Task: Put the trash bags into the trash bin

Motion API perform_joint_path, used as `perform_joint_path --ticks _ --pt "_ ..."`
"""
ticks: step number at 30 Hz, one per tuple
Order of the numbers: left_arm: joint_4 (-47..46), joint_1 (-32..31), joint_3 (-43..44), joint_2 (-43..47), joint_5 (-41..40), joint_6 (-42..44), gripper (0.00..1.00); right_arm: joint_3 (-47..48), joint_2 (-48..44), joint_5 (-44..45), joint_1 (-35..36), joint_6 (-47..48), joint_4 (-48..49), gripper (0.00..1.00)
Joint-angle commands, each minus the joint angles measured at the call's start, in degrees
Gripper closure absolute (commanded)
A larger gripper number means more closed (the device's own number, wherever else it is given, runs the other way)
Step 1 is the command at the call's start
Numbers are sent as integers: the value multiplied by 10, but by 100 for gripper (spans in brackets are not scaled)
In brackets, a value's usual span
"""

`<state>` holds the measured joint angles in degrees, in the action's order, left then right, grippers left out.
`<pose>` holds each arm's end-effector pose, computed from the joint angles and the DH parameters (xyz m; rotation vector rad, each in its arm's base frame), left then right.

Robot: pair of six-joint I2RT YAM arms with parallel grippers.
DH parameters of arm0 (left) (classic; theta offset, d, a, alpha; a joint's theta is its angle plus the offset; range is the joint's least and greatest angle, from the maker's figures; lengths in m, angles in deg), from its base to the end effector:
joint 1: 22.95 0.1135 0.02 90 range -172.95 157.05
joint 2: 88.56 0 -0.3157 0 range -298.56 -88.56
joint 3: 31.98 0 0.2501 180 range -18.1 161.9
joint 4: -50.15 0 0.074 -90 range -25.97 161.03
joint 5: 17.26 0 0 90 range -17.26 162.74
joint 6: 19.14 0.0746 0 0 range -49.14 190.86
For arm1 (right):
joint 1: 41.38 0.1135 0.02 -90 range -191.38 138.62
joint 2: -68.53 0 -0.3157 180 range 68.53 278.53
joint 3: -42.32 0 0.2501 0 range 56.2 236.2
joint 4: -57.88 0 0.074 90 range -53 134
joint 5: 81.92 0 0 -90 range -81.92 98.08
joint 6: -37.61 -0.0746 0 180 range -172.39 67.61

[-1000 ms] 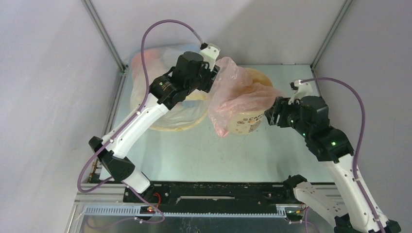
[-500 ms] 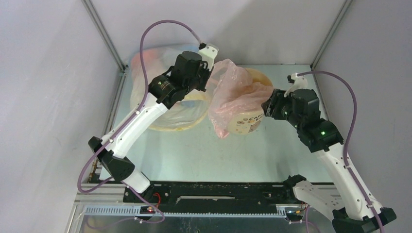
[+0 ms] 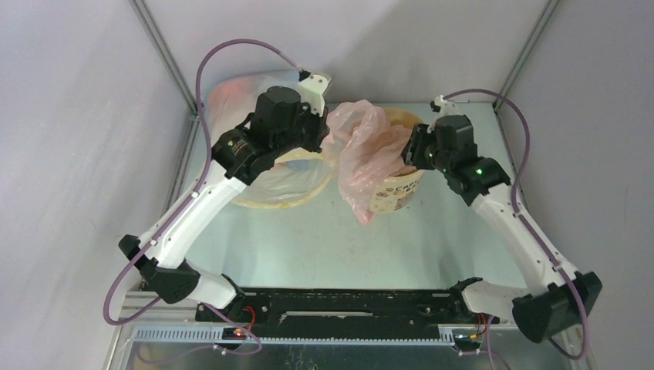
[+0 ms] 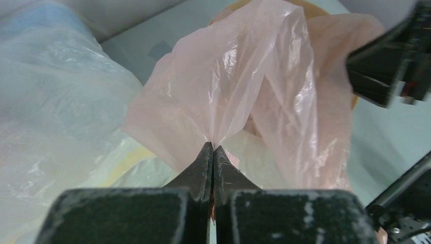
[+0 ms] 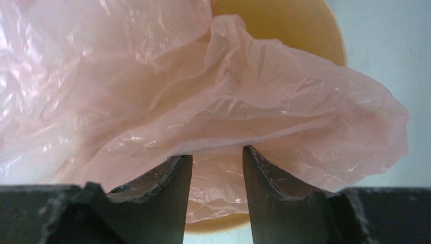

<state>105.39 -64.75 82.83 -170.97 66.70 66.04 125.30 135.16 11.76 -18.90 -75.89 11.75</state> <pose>0.2483 -0.2115 0.5029 0.5652 1.9100 -0.4265 0.2454 0.0964 0.4000 0.0583 2.1161 0.4168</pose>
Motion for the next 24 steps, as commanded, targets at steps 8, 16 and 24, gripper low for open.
perform_joint_path --ticks 8,16,24 --pt "1 6 1 26 56 -39 100 91 176 15 2 58 -14 59" --pt "0 22 5 -3 109 -55 100 96 244 -9 1 66 -24 58" --pt "-12 40 3 -10 146 -71 100 155 138 -24 -8 85 -68 49"
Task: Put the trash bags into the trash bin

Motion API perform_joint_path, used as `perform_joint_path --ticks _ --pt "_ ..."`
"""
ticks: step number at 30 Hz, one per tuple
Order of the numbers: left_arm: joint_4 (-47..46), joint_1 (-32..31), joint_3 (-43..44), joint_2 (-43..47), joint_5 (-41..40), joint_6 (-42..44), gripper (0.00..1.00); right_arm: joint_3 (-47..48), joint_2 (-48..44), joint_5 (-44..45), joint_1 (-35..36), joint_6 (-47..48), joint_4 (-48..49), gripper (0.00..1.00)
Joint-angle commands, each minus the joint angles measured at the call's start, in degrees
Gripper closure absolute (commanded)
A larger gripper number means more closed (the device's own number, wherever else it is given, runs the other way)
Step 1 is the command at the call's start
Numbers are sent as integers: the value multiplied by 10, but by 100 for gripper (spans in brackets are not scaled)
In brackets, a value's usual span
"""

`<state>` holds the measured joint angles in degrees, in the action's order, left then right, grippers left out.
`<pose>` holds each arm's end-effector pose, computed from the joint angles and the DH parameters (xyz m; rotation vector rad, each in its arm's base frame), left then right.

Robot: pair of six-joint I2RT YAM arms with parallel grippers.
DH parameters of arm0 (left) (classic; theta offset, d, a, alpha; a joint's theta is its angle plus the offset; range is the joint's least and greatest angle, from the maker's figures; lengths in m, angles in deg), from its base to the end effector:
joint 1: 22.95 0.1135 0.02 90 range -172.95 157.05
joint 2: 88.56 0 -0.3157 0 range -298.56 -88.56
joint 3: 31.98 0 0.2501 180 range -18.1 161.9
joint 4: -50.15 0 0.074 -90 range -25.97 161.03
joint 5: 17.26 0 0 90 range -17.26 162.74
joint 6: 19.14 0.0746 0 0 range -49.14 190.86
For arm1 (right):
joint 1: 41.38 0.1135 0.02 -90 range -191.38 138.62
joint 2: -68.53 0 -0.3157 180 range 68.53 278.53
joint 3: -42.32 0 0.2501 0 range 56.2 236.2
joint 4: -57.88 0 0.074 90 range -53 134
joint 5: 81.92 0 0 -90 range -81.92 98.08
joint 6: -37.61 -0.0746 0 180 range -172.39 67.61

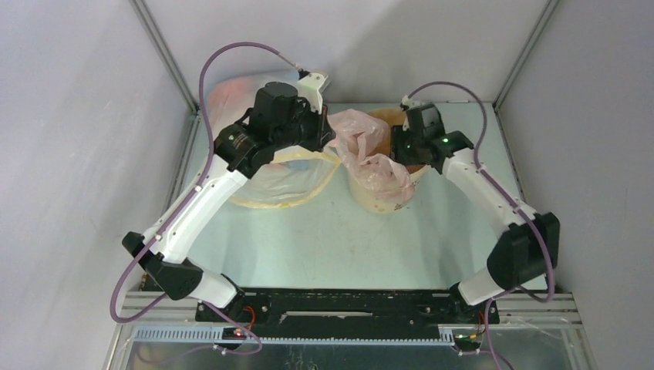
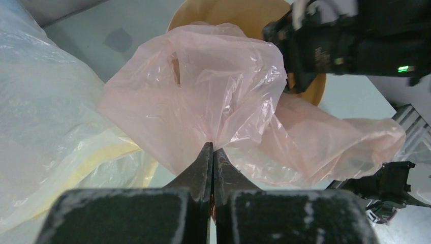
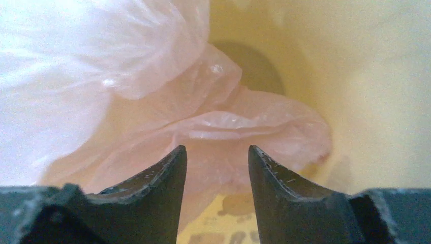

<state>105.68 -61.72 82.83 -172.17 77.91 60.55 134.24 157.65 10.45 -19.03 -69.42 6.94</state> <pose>0.2561 -0.2143 0.4957 0.5620 1.9730 -0.6338 0.3379 0.1356 0.3308 -0.0935 2.4256 0.2655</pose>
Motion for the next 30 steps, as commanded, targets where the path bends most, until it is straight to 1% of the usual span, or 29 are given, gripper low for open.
perform_joint_path --ticks 1,3,5,7,15,16,18,20,22,25,30 --pt "-17 12 3 1 37 -18 100 73 -102 -11 -8 22 -30 47" --pt "-21 13 4 -2 45 -22 100 81 -134 -13 -9 24 -46 42" --pt "-22 14 6 -4 51 -24 100 80 -171 -17 -9 29 -58 36" --pt "-22 15 7 -6 52 -26 100 70 -210 -53 -7 35 -60 31" --pt "-23 18 7 -6 54 -32 100 -44 -373 -194 14 39 -37 29" --pt "-23 18 7 -6 55 -33 100 -62 -393 -204 17 35 -30 27" --pt "-23 18 7 -5 56 -35 100 -100 -430 -216 21 30 -21 21" --pt "-23 18 8 -4 55 -36 100 -128 -457 -218 24 23 -19 19" --pt "-23 18 8 -3 53 -37 100 -151 -466 -213 28 13 -18 19" --pt "-22 18 7 -1 50 -39 100 -184 -469 -194 36 -3 -1 25" --pt "-20 18 7 2 45 -41 100 -194 -450 -185 44 -13 32 29"
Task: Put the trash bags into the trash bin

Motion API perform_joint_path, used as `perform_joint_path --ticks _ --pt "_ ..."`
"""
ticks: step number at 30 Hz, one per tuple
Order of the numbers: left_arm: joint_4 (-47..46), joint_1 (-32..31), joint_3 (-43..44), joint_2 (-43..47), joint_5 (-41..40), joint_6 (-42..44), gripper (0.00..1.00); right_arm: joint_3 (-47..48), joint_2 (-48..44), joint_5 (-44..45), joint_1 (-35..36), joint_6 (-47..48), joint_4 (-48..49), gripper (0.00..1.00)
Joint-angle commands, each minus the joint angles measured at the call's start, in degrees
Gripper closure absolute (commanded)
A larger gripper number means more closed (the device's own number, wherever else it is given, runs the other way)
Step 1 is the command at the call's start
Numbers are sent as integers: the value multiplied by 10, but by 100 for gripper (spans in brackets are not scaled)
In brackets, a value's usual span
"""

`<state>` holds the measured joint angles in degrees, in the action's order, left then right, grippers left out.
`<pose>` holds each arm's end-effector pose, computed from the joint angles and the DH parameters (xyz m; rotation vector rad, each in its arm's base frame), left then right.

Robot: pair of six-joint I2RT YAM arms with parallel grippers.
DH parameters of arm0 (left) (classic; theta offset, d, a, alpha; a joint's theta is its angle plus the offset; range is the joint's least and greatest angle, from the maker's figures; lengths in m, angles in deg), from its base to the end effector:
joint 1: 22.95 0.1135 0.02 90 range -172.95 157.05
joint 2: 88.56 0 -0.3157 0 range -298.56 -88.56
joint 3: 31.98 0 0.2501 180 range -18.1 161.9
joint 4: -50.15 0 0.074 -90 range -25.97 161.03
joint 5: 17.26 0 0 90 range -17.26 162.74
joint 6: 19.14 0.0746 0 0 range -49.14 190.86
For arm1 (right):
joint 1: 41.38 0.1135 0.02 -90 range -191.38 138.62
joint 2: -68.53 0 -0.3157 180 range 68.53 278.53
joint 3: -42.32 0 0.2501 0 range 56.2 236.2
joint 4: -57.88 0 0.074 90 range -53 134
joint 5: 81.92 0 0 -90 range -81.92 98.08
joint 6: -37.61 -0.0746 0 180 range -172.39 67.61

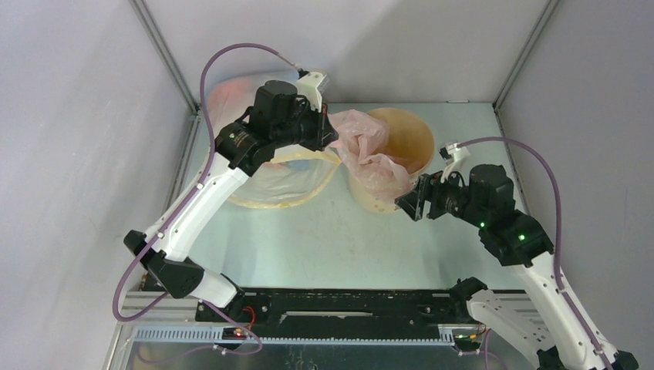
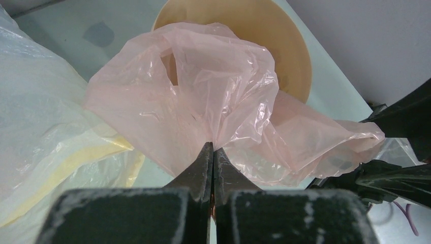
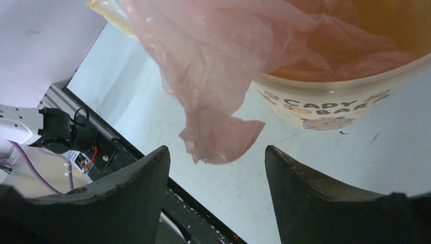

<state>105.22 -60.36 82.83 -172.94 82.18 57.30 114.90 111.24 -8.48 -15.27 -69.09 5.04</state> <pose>0.2617 -0.2156 0.4928 0.5346 2.0013 -0.7251 0.1153 0.0802 0.3954 -0.3609 2.0036 0.7643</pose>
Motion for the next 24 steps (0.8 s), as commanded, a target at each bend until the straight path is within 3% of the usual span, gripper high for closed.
perform_joint_path --ticks 1,4,8,11,19,24 --pt "-15 4 8 10 2 -9 100 -1 17 3 8 -17 57 31" --pt "-11 6 12 10 -2 -8 100 -1 23 9 8 -23 74 41" --pt "-7 15 20 8 -7 -17 99 0 12 52 -7 -39 86 78" --pt "-10 46 21 6 13 -51 99 18 14 87 -58 -52 64 98" --pt "-30 86 18 -6 80 -87 100 73 49 78 -233 -40 3 100" --pt "-32 87 0 -2 107 -101 100 77 47 66 -257 -33 -15 100"
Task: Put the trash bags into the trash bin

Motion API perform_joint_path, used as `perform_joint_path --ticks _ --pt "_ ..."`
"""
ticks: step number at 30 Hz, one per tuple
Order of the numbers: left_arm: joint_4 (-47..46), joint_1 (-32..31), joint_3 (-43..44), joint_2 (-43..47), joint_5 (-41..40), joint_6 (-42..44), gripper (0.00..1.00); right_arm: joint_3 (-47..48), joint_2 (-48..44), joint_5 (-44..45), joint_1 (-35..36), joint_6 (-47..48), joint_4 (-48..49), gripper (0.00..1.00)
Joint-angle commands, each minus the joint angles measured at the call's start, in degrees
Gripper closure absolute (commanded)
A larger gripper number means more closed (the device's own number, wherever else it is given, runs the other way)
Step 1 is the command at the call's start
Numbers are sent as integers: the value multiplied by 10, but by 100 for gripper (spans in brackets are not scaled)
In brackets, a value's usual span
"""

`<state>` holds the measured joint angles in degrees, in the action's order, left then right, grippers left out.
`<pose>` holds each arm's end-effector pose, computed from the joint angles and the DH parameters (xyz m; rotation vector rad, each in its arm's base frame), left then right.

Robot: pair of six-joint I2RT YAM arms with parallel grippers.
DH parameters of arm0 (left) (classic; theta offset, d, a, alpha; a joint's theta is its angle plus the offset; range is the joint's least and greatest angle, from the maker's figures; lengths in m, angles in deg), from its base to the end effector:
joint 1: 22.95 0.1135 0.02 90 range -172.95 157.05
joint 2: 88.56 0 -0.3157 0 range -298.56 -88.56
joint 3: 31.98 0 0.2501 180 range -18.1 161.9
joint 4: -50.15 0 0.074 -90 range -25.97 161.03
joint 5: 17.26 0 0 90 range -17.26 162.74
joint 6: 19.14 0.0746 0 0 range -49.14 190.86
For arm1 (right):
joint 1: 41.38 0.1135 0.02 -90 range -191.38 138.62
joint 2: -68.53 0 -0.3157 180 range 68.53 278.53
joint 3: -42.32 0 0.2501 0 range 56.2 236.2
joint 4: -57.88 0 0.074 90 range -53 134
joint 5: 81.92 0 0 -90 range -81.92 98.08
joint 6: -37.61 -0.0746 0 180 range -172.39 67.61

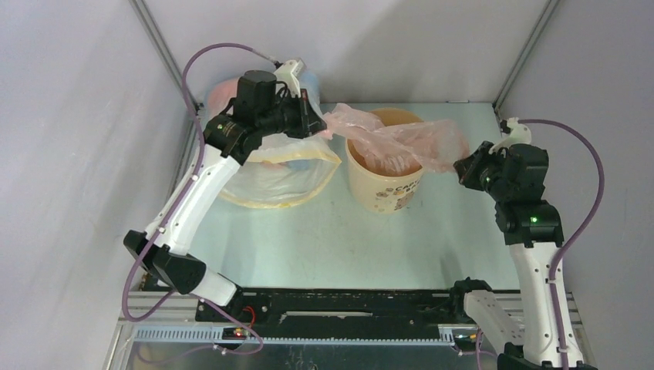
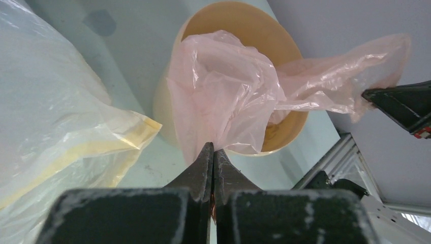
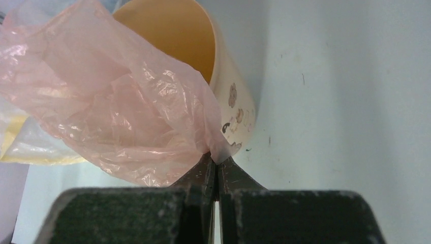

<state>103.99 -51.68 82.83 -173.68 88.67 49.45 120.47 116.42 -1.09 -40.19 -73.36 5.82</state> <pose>0.2913 -0.1830 0.4923 0.3187 2.0501 -0.8288 0.1611 0.0152 0.4189 0.2325 1.9548 0.4105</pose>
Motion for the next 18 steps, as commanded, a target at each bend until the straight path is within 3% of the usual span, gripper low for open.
perform_joint_path --ticks 1,10,18 --pt "-22 0 -6 10 45 -27 100 22 -8 -9 -8 10 -26 100" --pt "-36 4 -74 103 40 -58 99 1 -48 13 -8 -2 -62 98" --pt "-92 19 -221 194 17 -91 99 -80 -101 89 -8 -16 -42 97"
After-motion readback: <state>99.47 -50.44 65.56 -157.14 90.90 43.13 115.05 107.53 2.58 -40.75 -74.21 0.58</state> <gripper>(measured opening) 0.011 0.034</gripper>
